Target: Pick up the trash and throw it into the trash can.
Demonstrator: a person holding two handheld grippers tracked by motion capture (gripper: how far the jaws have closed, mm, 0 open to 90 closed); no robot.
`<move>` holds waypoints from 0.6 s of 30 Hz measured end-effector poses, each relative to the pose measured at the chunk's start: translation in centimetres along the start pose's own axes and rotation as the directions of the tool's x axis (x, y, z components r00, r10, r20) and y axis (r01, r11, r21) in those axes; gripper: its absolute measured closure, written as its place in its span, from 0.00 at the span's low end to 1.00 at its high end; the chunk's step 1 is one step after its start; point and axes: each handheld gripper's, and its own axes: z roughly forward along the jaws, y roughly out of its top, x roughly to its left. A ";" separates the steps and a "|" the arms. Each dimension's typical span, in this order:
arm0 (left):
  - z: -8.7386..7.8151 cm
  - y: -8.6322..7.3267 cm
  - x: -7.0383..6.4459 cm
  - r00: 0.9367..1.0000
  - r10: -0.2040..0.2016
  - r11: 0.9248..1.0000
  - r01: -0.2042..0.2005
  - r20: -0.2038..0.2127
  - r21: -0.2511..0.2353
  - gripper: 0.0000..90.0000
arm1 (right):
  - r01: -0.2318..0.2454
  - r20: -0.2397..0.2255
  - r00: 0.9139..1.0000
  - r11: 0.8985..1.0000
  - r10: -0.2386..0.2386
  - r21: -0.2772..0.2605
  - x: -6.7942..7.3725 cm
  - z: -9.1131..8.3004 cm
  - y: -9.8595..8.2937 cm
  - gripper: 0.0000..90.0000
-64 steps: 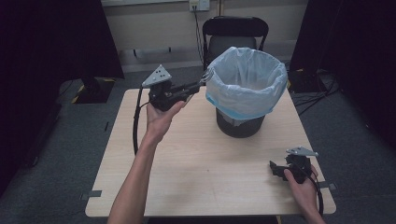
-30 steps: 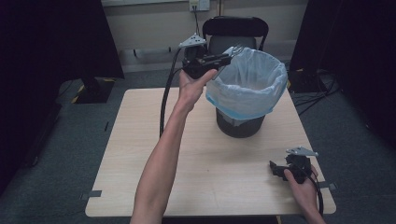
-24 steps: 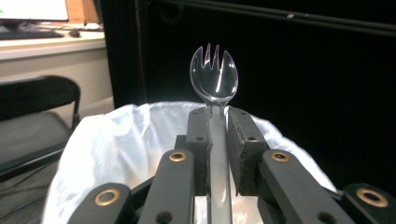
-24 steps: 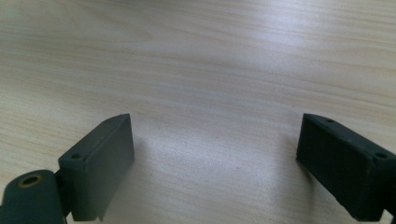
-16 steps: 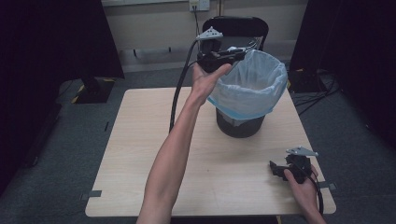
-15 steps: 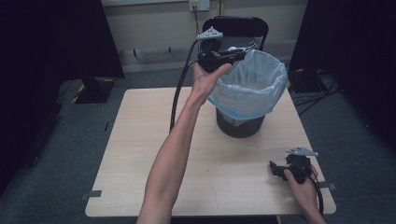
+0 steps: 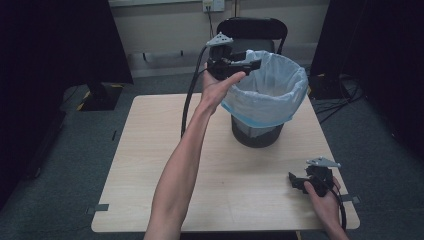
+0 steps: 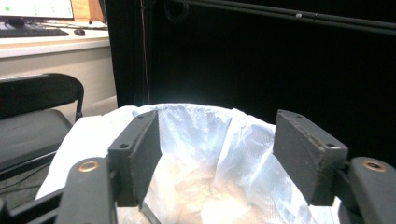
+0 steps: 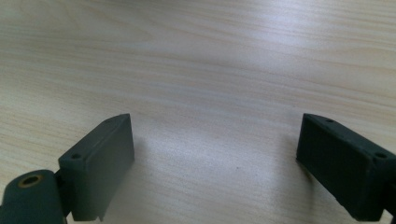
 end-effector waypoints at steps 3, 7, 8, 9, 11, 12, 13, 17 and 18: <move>-0.8 -0.1 0.0 1.000 0.019 1.000 -0.019 -0.004 -0.011 0.29 | -0.001 -0.001 1.000 1.000 0.001 0.001 0.0 0.0 0.0 0.11; -2.3 -0.3 0.4 1.000 0.000 1.000 0.000 -0.022 -0.024 0.26 | -0.002 -0.001 1.000 1.000 0.002 0.002 0.0 0.0 0.0 0.11; -2.3 -0.3 0.4 1.000 0.000 1.000 0.000 -0.022 -0.024 0.24 | -0.002 0.000 1.000 1.000 0.002 0.000 0.0 0.0 0.0 0.11; -3.2 -0.5 0.8 1.000 -0.002 1.000 0.001 -0.029 -0.021 0.23 | -0.003 0.000 1.000 1.000 0.003 0.001 0.0 0.0 0.0 0.11; -4.1 -0.7 1.0 0.999 -0.002 1.000 0.001 -0.039 -0.019 0.22 | -0.001 -0.002 1.000 1.000 0.001 0.002 0.0 0.0 0.0 0.11; -4.6 -0.8 1.1 0.999 0.000 1.000 -0.001 -0.036 -0.026 0.21 | -0.001 -0.001 1.000 1.000 0.001 0.002 0.0 0.0 0.0 0.11; -5.1 -0.9 1.2 0.999 0.002 1.000 -0.002 -0.043 -0.022 0.21 | -0.001 -0.001 1.000 1.000 0.001 0.002 0.0 0.0 0.0 0.11; -7.2 -1.4 2.0 0.997 -0.030 0.999 0.028 -0.066 -0.031 0.22 | -0.003 -0.002 1.000 1.000 0.003 0.003 0.0 0.0 0.0 0.11; -7.2 -1.4 2.0 0.997 -0.030 0.999 0.028 -0.066 -0.031 0.23 | -0.003 -0.002 1.000 1.000 0.003 0.003 0.0 0.0 0.0 0.11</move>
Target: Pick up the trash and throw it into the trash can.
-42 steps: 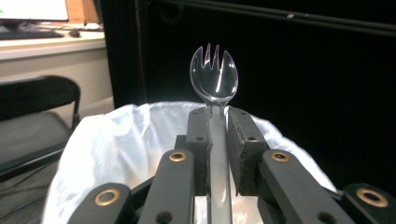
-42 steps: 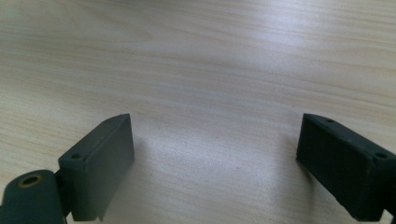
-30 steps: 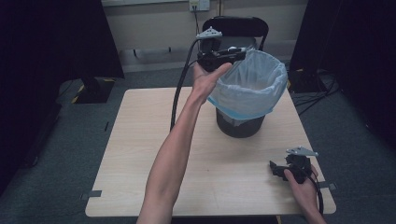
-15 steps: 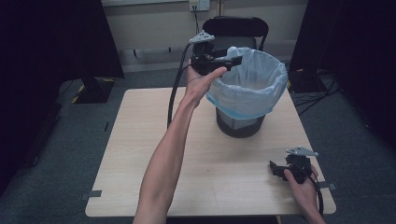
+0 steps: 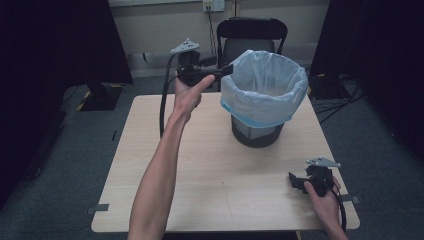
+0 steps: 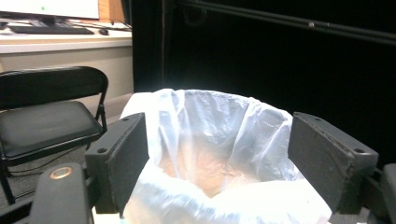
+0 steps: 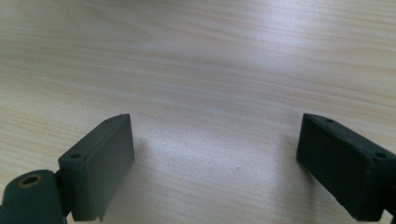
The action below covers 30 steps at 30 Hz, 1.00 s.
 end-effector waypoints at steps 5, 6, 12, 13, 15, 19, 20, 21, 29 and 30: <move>-2.7 -1.6 1.3 0.999 -0.010 1.000 0.010 -0.032 0.009 0.21 | 0.000 0.000 1.000 1.000 0.000 0.000 0.0 0.0 0.0 0.11; -3.1 -2.0 1.5 0.999 -0.013 1.000 0.013 -0.035 0.011 0.21 | 0.001 0.000 1.000 1.000 -0.001 -0.001 0.0 0.0 0.0 0.11; -5.6 -4.1 2.7 0.997 -0.016 0.999 0.018 -0.074 0.035 0.20 | 0.000 0.000 1.000 1.000 0.000 0.000 0.0 0.0 0.0 0.11; -6.0 -4.4 2.8 0.996 -0.013 0.999 0.016 -0.083 0.041 0.20 | 0.000 0.000 1.000 1.000 0.000 0.000 0.0 0.0 0.0 0.11; -6.9 -5.1 3.0 0.996 -0.017 0.999 0.021 -0.090 0.044 0.20 | 0.001 0.000 1.000 1.000 -0.001 -0.001 0.0 0.0 0.0 0.11; -8.8 -6.4 3.3 0.994 -0.012 0.999 0.017 -0.110 0.051 0.19 | 0.000 0.000 1.000 1.000 0.000 0.000 0.0 0.0 0.0 0.11; -8.8 -6.4 3.3 0.994 -0.012 0.999 0.017 -0.110 0.051 0.19 | 0.000 0.000 1.000 1.000 0.000 0.000 0.0 0.0 0.0 0.11; -9.9 -7.2 3.6 0.994 -0.023 0.999 0.028 -0.107 0.042 0.19 | 0.000 0.000 1.000 1.000 0.000 0.000 0.0 0.0 0.0 0.11; -13.5 -9.3 4.6 0.988 -0.038 0.997 0.048 -0.151 0.068 0.20 | 0.002 0.001 1.000 1.000 -0.002 -0.001 0.0 0.0 0.0 0.11; -13.9 -9.5 4.6 0.988 -0.030 0.996 0.042 -0.153 0.073 0.21 | 0.001 0.000 1.000 1.000 -0.001 0.000 0.0 0.0 0.0 0.11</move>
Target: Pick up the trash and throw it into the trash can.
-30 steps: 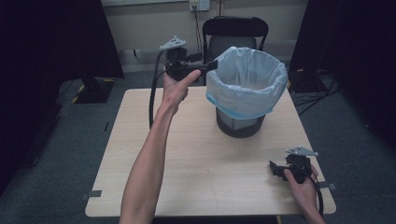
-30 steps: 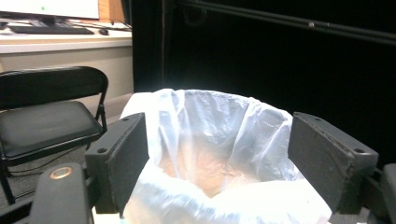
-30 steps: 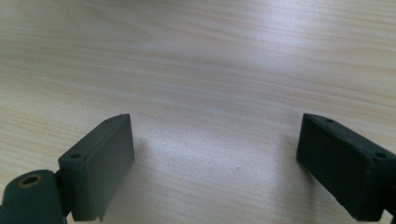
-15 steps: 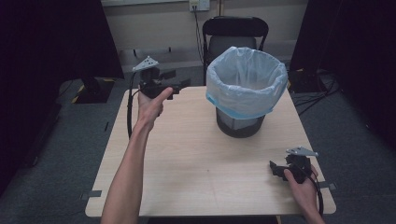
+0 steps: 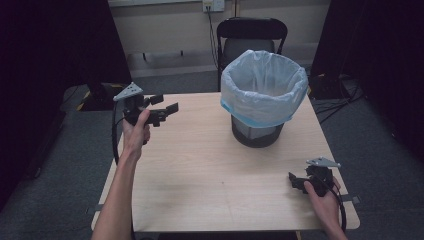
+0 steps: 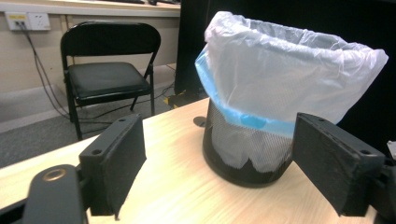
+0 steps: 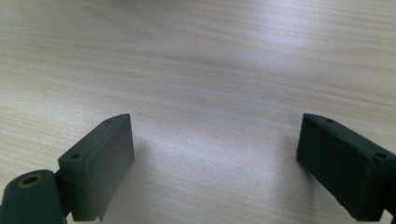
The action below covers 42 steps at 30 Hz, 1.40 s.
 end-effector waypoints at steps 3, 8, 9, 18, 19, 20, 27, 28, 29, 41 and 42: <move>-0.9 -0.8 0.0 0.999 0.023 1.000 -0.022 -0.025 0.019 0.21 | 0.001 0.000 1.000 1.000 -0.001 -0.001 0.0 0.0 0.0 0.11; -2.5 -2.2 -0.5 0.997 0.064 0.997 -0.062 -0.047 0.042 0.19 | 0.000 0.000 1.000 1.000 0.000 0.000 0.0 0.0 0.0 0.11; -2.7 -2.5 -0.6 0.996 0.073 0.996 -0.070 -0.053 0.057 0.19 | 0.000 0.000 1.000 1.000 0.000 0.000 0.0 0.0 0.0 0.11; -4.9 -6.3 -1.3 0.991 0.083 0.990 -0.070 -0.102 0.125 0.21 | 0.000 0.000 1.000 1.000 0.000 0.000 0.0 0.0 0.0 0.11; -5.1 -6.8 -1.4 0.989 0.096 0.987 -0.080 -0.114 0.138 0.21 | 0.000 0.001 1.000 1.000 0.000 0.000 0.0 0.0 0.0 0.11; -5.3 -7.9 -1.4 0.987 0.102 0.984 -0.081 -0.125 0.162 0.21 | 0.000 0.000 1.000 1.000 0.000 0.000 0.0 0.0 0.0 0.11; -5.2 -11.8 -1.4 0.988 0.064 0.973 -0.031 -0.139 0.227 0.20 | 0.000 0.000 1.000 1.000 0.000 0.000 0.0 0.0 0.0 0.11; -5.0 -12.5 -1.4 0.987 0.052 0.970 -0.014 -0.149 0.244 0.20 | 0.001 0.002 1.000 1.000 -0.001 -0.002 0.0 0.0 0.0 0.11; -4.8 -13.2 -1.3 0.985 0.054 0.964 -0.008 -0.162 0.267 0.20 | 0.000 0.000 1.000 1.000 0.000 0.000 0.0 0.0 0.0 0.11; -4.1 -19.8 -1.7 0.978 0.026 0.909 0.064 -0.209 0.413 0.21 | 0.000 0.001 1.000 1.000 0.000 0.000 0.0 0.0 0.0 0.11; -4.1 -19.8 -1.7 0.978 0.026 0.909 0.064 -0.209 0.413 0.21 | 0.000 0.001 1.000 1.000 0.000 0.000 0.0 0.0 0.0 0.11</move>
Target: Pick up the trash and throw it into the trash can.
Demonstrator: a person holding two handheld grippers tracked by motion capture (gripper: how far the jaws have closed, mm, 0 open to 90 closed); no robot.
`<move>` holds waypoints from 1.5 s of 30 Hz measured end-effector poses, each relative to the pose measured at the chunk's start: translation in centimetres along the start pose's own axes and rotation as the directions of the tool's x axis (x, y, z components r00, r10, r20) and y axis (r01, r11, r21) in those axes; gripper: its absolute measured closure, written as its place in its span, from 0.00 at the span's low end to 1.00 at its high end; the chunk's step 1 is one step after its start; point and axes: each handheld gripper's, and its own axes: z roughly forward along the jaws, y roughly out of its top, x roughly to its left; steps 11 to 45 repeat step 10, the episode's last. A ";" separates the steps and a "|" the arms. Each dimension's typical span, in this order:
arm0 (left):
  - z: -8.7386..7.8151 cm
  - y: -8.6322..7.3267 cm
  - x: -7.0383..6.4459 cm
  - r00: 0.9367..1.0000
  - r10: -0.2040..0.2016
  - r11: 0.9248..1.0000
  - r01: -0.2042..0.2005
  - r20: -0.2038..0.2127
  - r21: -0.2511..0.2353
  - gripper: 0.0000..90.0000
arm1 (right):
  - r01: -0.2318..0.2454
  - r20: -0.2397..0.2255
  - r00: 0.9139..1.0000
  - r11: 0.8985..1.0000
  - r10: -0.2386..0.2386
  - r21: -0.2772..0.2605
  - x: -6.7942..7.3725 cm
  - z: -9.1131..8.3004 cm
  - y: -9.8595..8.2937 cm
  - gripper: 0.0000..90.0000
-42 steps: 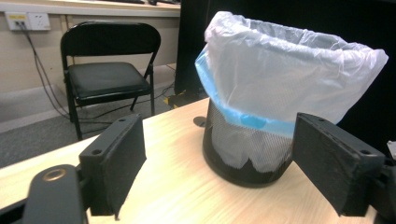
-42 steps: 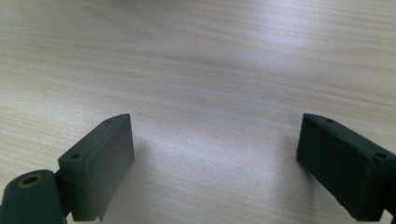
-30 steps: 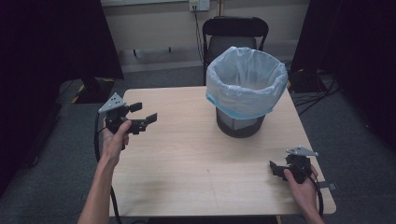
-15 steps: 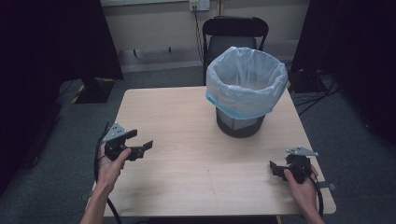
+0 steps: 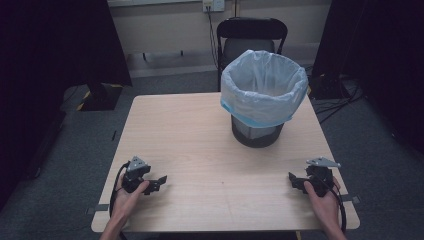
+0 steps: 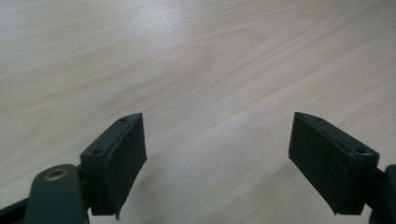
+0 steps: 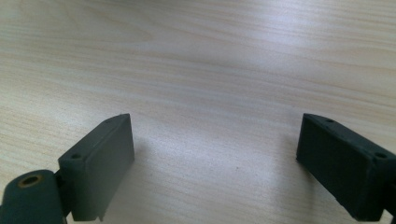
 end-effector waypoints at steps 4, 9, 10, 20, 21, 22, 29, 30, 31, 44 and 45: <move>0.9 -0.7 -1.4 0.997 0.068 0.996 -0.065 -0.042 0.059 0.18 | 0.000 0.000 1.000 1.000 0.000 0.000 0.0 0.0 0.0 0.11; 1.0 -1.1 -1.5 0.997 0.058 0.998 -0.057 -0.049 0.023 0.16 | 0.001 0.001 1.000 1.000 -0.001 0.000 0.0 0.0 0.0 0.11; 1.0 -1.1 -1.5 0.997 0.058 0.998 -0.057 -0.049 0.023 0.16 | 0.001 0.001 1.000 1.000 -0.001 0.000 0.0 0.0 0.0 0.11; 1.0 -1.1 -1.5 0.997 0.058 0.998 -0.057 -0.049 0.023 0.16 | 0.001 0.001 1.000 1.000 -0.001 0.000 0.0 0.0 0.0 0.11; 1.0 -1.1 -1.5 0.997 0.058 0.998 -0.057 -0.049 0.023 0.16 | 0.001 0.001 1.000 1.000 -0.001 0.000 0.0 0.0 0.0 0.11; 1.0 -1.1 -1.5 0.997 0.058 0.998 -0.057 -0.049 0.023 0.16 | 0.001 0.001 1.000 1.000 -0.001 0.000 0.0 0.0 0.0 0.11; 1.0 -1.1 -1.5 0.997 0.058 0.998 -0.057 -0.049 0.023 0.16 | 0.001 0.001 1.000 1.000 -0.001 0.000 0.0 0.0 0.0 0.11; 1.0 -1.1 -1.5 0.997 0.058 0.998 -0.057 -0.049 0.023 0.16 | 0.001 0.001 1.000 1.000 -0.001 0.000 0.0 0.0 0.0 0.11; 1.0 -1.1 -1.5 0.997 0.058 0.998 -0.057 -0.049 0.023 0.16 | 0.001 0.001 1.000 1.000 -0.001 0.000 0.0 0.0 0.0 0.11; 1.0 -1.1 -1.5 0.997 0.058 0.998 -0.057 -0.049 0.023 0.16 | 0.001 0.001 1.000 1.000 -0.001 0.000 0.0 0.0 0.0 0.11; 1.0 -1.1 -1.5 0.997 0.058 0.998 -0.057 -0.049 0.023 0.16 | 0.001 0.001 1.000 1.000 -0.001 0.000 0.0 0.0 0.0 0.11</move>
